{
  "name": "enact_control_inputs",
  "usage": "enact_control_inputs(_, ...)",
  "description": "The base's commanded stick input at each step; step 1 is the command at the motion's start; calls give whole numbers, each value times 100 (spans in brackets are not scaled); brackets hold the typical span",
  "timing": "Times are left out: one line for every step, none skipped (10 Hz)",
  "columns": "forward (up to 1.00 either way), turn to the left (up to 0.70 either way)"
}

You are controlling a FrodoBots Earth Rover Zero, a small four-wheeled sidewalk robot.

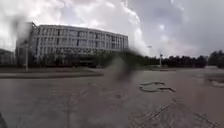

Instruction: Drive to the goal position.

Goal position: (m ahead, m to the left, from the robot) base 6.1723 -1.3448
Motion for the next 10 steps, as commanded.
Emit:
enact_control_inputs(70, -3)
enact_control_inputs(70, -3)
enact_control_inputs(70, -3)
enact_control_inputs(70, -3)
enact_control_inputs(70, -3)
enact_control_inputs(70, -3)
enact_control_inputs(70, -3)
enact_control_inputs(70, -3)
enact_control_inputs(70, -3)
enact_control_inputs(70, -3)
